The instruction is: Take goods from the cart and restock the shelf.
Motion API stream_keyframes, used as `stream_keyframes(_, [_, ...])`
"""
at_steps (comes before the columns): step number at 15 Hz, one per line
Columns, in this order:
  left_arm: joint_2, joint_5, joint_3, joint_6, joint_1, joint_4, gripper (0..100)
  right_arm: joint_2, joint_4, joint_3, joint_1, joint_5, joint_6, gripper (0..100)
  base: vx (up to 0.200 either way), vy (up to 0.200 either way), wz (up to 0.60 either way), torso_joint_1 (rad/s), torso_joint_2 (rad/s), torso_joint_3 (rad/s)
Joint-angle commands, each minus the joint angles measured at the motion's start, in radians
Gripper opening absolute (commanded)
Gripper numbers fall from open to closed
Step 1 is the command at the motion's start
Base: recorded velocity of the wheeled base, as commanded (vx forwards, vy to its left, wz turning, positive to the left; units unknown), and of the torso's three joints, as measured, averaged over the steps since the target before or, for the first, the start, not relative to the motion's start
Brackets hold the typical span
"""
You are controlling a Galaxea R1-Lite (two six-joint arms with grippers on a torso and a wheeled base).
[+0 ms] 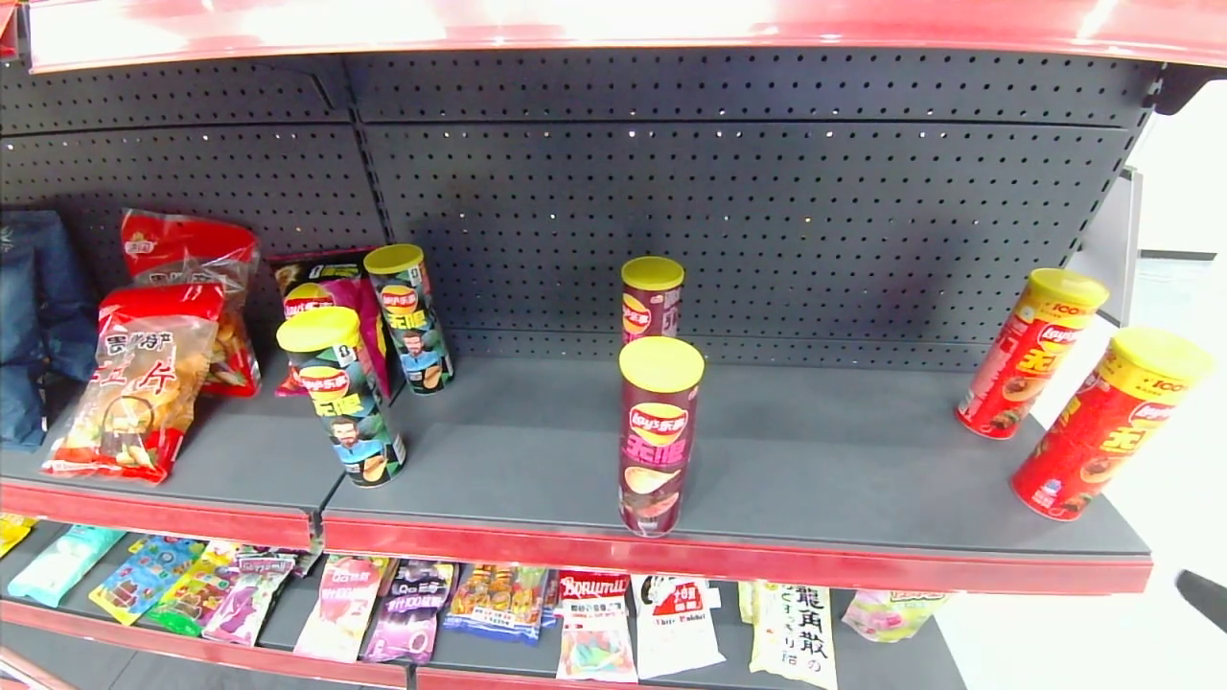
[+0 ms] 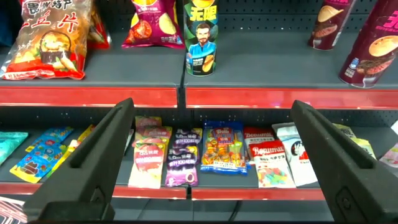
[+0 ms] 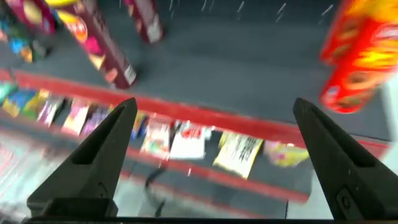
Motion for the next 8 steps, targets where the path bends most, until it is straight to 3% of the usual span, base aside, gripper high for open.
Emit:
stream_keyframes(1, [0.001, 0.000, 0.000, 0.000, 0.000, 0.000, 100, 0.514, 0.006, -0.207, 0.110, 0.011, 0.003, 100, 0.000, 0.000, 0.00, 0.000, 0.00, 0.000])
stream_keyframes(4, [0.001, 0.000, 0.000, 0.000, 0.000, 0.000, 100, 0.701, -0.006, -0.222, 0.232, 0.010, 0.002, 100, 0.000, 0.000, 0.00, 0.000, 0.00, 0.000])
stream_keyframes(8, [0.001, 0.000, 0.000, 0.000, 0.000, 0.000, 100, 0.945, -0.088, -0.296, 0.268, 0.007, -0.001, 100, 0.000, 0.000, 0.00, 0.000, 0.00, 0.000])
